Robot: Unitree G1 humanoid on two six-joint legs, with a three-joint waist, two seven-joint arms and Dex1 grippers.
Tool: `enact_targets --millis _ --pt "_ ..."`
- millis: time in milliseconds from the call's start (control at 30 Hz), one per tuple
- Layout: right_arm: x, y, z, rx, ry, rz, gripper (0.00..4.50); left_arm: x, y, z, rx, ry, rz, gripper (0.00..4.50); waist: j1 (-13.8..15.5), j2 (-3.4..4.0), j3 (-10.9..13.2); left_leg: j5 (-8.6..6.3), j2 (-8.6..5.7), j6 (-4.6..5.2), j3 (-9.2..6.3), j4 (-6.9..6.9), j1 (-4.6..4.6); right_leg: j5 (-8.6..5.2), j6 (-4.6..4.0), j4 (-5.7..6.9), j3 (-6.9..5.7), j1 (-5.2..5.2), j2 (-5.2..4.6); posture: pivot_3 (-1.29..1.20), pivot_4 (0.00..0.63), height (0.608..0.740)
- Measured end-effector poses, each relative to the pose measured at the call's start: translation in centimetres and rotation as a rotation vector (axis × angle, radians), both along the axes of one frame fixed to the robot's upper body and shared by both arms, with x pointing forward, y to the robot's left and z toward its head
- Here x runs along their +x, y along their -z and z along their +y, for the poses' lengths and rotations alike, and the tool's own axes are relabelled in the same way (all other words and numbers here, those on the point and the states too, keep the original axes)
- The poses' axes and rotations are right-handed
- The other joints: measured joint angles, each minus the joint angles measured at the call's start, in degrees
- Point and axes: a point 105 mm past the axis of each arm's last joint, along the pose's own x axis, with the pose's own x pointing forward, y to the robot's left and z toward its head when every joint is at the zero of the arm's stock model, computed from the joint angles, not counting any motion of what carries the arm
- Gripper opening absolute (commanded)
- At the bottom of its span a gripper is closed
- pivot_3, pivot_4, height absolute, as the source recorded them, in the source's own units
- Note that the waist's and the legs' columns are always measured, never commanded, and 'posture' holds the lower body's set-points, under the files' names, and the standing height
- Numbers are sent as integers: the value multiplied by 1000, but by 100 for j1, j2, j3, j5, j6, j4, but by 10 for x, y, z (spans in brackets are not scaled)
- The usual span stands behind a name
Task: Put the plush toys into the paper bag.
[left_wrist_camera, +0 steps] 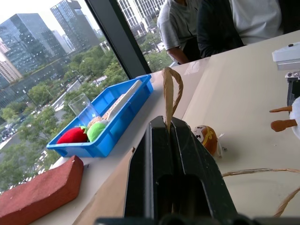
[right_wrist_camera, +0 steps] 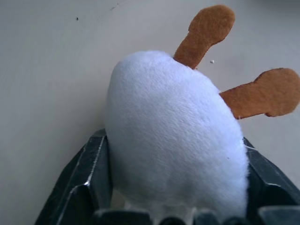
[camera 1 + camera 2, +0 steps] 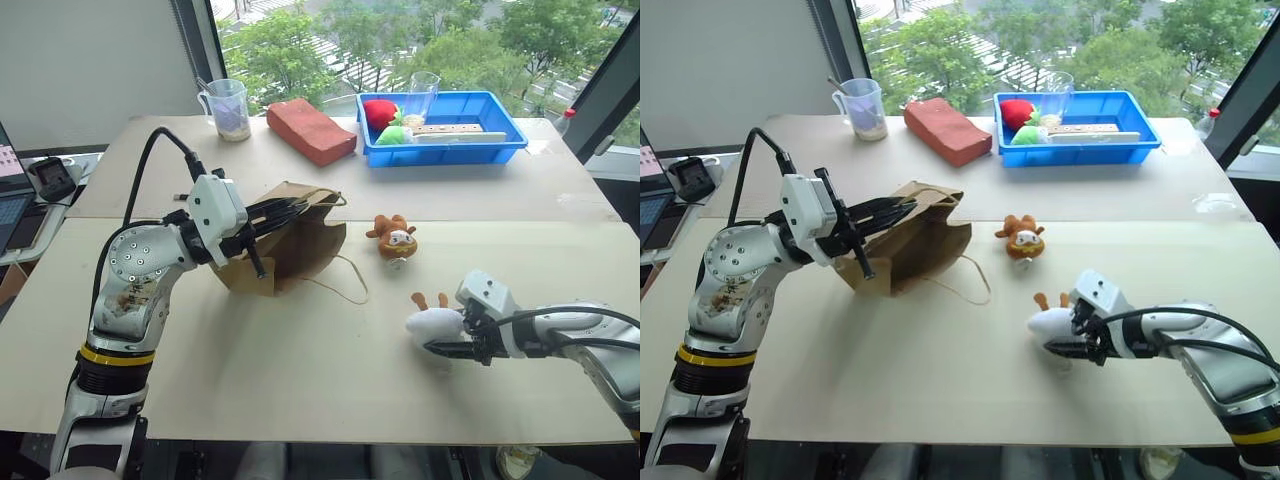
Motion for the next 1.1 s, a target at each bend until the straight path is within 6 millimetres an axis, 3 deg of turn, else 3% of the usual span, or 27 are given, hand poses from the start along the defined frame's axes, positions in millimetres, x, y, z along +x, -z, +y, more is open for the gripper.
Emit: enact_targets --millis 133,233,333,433,700,767,900,1100 --pt "5 -10 10 76 -17 -11 896 0 -2 1 -4 -8 -4 0 16 0 0 0 0 0 0 5 0 0 0 0 0 2 0 0 150 740" --pt "14 -35 30 212 -36 -34 54 0 -2 1 -6 -11 -5 0 1 0 0 0 0 0 0 6 0 0 -1 1 0 2 0 0 150 740" --pt "26 -60 60 349 -53 -80 41 0 -2 0 -7 -9 -8 0 4 0 0 0 0 0 -3 6 0 0 -1 3 -1 1 1 0 150 740" --pt "39 -74 98 471 -58 -92 41 0 -3 -3 -14 4 -12 0 6 0 0 1 0 -2 -7 5 -1 1 -1 6 -2 -3 1 0 150 740" --pt "77 -55 185 479 17 -44 41 -3 -6 -16 -24 54 -28 0 -20 2 -1 4 -2 -8 -11 0 -4 2 -2 27 -3 -13 1 0 150 740" --pt "83 -47 199 462 31 -43 1082 -4 -6 -17 -24 57 -28 0 -41 2 -1 5 -3 -9 -13 -2 -4 2 -2 53 -4 -15 1 0 150 740" --pt "89 -37 215 466 41 -43 2485 -4 -5 -17 -22 60 -28 0 -101 2 -1 5 -3 -8 -16 -4 -4 1 -2 63 -5 -21 1 0 150 740" --pt "90 -49 215 516 36 -92 4466 -7 -5 -18 -18 69 -35 0 -162 3 -1 5 -2 -9 -17 -9 -2 1 -2 72 -5 -28 1 0 150 740"
